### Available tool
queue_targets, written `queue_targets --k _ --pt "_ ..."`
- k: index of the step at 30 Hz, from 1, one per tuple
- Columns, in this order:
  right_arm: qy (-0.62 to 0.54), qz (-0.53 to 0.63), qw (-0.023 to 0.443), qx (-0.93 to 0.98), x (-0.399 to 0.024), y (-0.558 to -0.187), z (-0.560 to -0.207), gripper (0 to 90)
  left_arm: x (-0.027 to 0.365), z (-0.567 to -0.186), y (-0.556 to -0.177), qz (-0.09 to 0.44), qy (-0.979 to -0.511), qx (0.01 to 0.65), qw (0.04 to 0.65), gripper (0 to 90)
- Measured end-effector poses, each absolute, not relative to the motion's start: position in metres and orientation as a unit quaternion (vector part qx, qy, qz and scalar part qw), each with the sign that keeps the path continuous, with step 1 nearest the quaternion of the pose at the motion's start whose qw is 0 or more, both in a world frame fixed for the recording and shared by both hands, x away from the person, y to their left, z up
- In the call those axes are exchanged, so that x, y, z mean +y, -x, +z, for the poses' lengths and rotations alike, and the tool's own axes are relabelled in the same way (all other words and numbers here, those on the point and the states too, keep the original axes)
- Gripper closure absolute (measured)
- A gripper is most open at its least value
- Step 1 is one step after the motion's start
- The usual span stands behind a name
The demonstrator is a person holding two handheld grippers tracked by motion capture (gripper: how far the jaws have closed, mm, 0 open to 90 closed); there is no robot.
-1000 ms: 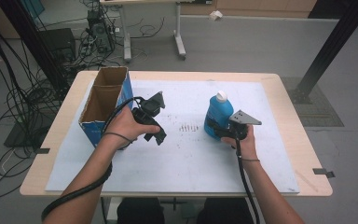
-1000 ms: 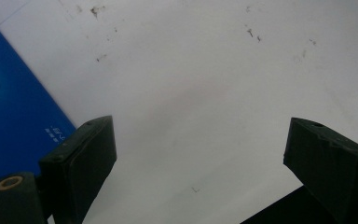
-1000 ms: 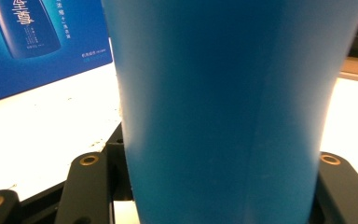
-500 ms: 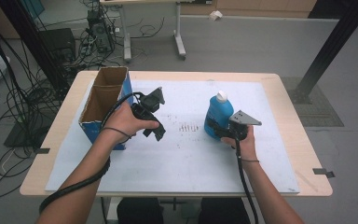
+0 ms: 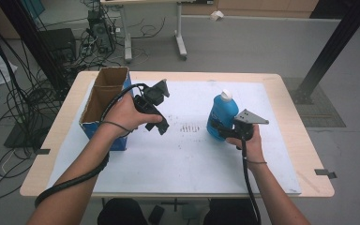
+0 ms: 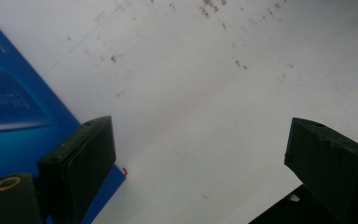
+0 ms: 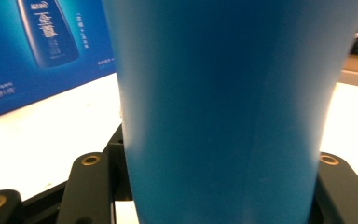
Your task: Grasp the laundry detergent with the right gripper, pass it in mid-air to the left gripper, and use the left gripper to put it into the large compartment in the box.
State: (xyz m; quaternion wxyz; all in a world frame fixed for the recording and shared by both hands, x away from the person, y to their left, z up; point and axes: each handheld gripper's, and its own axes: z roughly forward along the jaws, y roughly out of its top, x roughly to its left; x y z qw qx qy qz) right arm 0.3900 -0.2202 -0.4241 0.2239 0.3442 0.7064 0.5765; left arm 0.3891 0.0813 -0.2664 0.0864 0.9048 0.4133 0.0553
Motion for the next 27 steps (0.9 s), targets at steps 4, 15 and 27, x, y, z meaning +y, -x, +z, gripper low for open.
queue_targets --k 4,15,27 --pt "-0.342 0.579 0.212 0.709 -0.223 -0.389 -0.418 42.8 0.079 -0.261 -0.390 0.055 -0.909 0.403 0.087 9.1" --pt "-0.315 0.587 0.173 0.725 -0.227 -0.377 -0.403 43.0 0.077 -0.244 -0.389 0.049 -0.927 0.358 0.098 9.3" --pt "-0.283 0.592 0.141 0.741 -0.228 -0.370 -0.381 43.0 0.071 -0.226 -0.383 0.040 -0.943 0.310 0.109 9.2"
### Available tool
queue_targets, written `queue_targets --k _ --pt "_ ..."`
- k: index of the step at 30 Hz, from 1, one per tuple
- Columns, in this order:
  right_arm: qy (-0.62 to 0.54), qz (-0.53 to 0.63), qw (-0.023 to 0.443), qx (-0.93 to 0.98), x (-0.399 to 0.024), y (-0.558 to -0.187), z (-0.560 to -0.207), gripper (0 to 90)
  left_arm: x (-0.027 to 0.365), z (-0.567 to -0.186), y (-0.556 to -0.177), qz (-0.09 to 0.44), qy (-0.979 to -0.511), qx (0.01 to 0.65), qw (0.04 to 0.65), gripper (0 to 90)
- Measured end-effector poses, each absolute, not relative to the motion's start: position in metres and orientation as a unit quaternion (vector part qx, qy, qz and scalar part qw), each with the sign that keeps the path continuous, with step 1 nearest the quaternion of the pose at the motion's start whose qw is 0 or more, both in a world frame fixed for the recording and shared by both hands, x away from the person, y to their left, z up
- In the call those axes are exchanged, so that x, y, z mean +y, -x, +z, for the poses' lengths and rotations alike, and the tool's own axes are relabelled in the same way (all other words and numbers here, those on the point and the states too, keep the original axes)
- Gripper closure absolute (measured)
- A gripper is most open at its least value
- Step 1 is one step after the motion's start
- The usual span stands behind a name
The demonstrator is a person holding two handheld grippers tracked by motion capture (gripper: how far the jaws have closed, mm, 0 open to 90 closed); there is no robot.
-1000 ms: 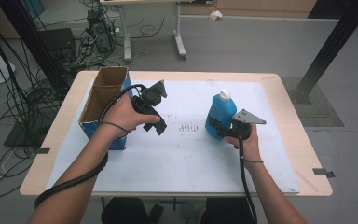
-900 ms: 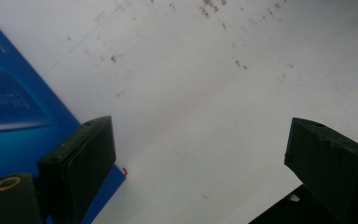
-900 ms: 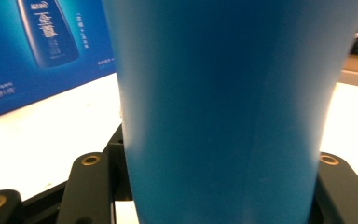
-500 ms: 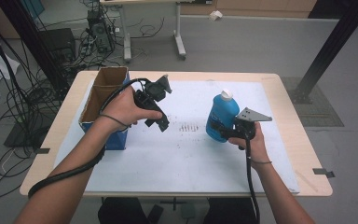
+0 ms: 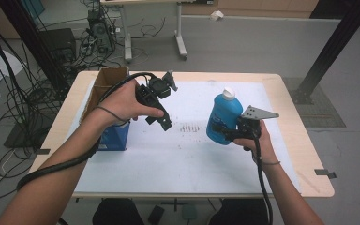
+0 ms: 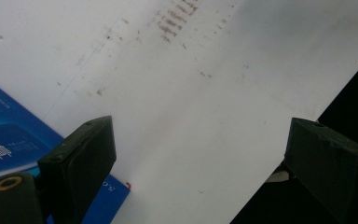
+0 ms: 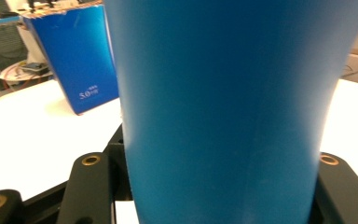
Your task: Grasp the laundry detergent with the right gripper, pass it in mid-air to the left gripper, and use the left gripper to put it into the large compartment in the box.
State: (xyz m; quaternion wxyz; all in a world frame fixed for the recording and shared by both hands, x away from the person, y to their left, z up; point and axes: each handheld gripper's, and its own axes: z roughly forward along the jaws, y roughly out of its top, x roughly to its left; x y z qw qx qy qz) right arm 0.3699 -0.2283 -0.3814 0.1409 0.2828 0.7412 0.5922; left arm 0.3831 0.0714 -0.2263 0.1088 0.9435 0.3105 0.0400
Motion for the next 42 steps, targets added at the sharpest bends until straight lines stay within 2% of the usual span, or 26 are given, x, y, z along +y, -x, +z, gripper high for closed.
queue_targets --k 15,24,42 --pt "-0.197 0.591 0.101 0.776 -0.214 -0.368 -0.366 42.8 0.066 -0.212 -0.377 0.053 -0.963 0.241 0.107 9.3" --pt "-0.149 0.616 0.057 0.772 -0.213 -0.366 -0.359 42.8 0.061 -0.206 -0.373 0.059 -0.970 0.202 0.121 9.4" --pt "-0.078 0.607 0.007 0.791 -0.204 -0.359 -0.345 42.9 0.047 -0.196 -0.357 0.049 -0.982 0.127 0.132 9.5"
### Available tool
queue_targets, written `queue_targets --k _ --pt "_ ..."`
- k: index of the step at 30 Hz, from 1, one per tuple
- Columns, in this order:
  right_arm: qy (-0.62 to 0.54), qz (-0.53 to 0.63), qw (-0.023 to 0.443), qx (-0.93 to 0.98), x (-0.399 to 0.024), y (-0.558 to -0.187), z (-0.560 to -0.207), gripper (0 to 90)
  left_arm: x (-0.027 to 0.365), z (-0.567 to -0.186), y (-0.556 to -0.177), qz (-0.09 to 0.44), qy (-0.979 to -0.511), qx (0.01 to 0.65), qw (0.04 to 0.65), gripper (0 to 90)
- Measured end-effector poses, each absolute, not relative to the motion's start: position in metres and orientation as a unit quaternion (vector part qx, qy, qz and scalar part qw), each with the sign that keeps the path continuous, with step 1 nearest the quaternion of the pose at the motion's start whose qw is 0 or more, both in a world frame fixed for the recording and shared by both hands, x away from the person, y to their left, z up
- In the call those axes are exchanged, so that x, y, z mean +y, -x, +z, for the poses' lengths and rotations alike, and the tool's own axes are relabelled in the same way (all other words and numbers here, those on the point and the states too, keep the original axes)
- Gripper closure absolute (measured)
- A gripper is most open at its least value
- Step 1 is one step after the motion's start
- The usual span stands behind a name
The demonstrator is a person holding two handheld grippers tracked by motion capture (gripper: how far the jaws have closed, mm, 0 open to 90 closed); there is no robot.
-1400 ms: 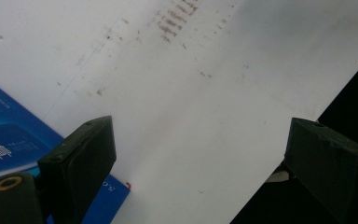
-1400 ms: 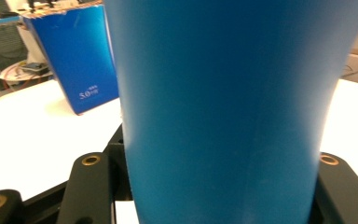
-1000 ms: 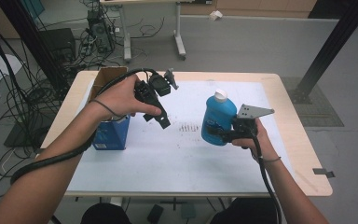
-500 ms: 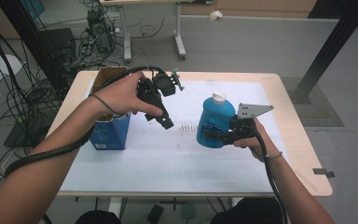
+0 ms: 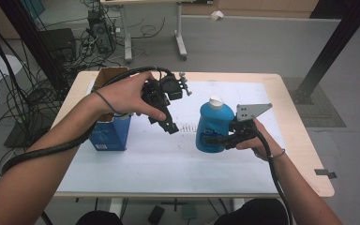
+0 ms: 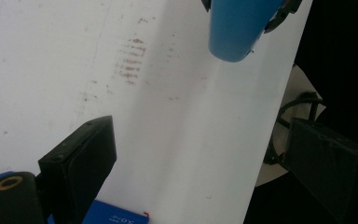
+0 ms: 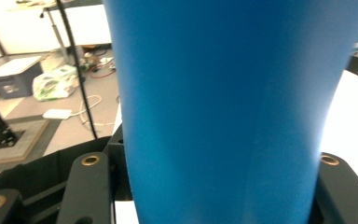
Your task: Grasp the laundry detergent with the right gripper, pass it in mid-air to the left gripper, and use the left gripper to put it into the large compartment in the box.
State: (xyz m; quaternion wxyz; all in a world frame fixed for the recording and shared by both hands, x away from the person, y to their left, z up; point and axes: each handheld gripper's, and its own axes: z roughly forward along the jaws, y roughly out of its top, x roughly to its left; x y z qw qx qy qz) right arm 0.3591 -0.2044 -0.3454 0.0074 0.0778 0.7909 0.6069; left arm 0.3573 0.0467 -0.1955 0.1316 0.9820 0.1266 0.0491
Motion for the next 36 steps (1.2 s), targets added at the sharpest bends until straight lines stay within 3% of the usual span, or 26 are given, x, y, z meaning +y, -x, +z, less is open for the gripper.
queue_targets --k 36 --pt "-0.027 0.590 -0.026 0.807 -0.167 -0.360 -0.344 42.8 0.025 -0.188 -0.351 0.010 -0.993 0.080 0.090 10.1"
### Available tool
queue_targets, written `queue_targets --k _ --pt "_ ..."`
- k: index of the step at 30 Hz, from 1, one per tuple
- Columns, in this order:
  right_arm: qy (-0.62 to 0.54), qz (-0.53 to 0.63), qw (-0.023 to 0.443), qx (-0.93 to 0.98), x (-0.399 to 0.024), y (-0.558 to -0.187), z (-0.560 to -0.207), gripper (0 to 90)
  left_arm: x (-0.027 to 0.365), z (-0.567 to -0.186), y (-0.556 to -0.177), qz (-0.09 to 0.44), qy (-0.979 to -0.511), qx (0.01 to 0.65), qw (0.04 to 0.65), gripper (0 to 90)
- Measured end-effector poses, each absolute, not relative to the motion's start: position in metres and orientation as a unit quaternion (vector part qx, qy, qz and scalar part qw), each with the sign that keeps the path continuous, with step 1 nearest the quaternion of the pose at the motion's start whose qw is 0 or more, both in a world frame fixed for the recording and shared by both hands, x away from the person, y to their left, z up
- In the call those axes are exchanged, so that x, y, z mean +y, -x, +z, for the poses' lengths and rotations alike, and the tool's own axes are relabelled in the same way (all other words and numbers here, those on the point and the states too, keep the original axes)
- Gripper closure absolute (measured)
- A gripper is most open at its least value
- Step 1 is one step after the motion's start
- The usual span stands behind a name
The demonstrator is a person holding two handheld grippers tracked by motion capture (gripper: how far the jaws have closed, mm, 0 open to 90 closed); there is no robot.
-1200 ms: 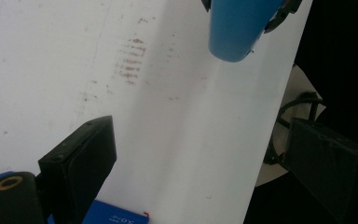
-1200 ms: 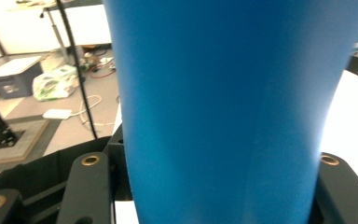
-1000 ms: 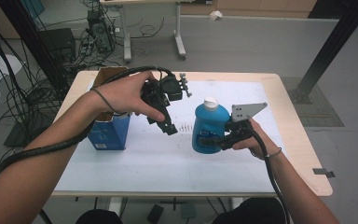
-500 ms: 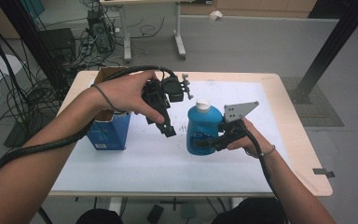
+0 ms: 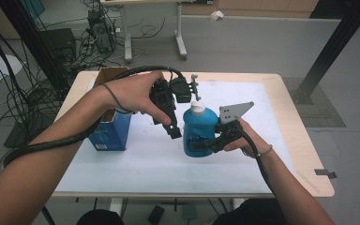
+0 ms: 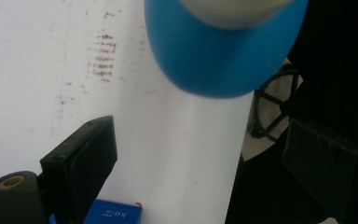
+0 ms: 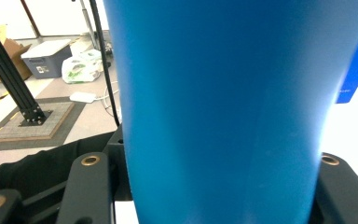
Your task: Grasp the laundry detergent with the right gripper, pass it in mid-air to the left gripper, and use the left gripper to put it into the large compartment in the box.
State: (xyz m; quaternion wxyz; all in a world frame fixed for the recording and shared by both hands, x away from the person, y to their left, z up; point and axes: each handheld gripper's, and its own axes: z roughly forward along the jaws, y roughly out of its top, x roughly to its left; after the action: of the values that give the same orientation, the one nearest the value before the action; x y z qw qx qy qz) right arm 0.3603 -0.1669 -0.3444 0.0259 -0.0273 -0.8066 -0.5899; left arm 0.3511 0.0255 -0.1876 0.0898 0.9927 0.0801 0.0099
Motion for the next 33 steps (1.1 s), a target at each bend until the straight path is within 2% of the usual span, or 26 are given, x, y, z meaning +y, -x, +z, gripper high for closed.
queue_targets --k 33 --pt "0.008 -0.590 0.032 -0.807 -0.150 -0.358 -0.341 42.8 0.003 -0.190 -0.345 0.017 -0.993 0.048 0.104 10.2"
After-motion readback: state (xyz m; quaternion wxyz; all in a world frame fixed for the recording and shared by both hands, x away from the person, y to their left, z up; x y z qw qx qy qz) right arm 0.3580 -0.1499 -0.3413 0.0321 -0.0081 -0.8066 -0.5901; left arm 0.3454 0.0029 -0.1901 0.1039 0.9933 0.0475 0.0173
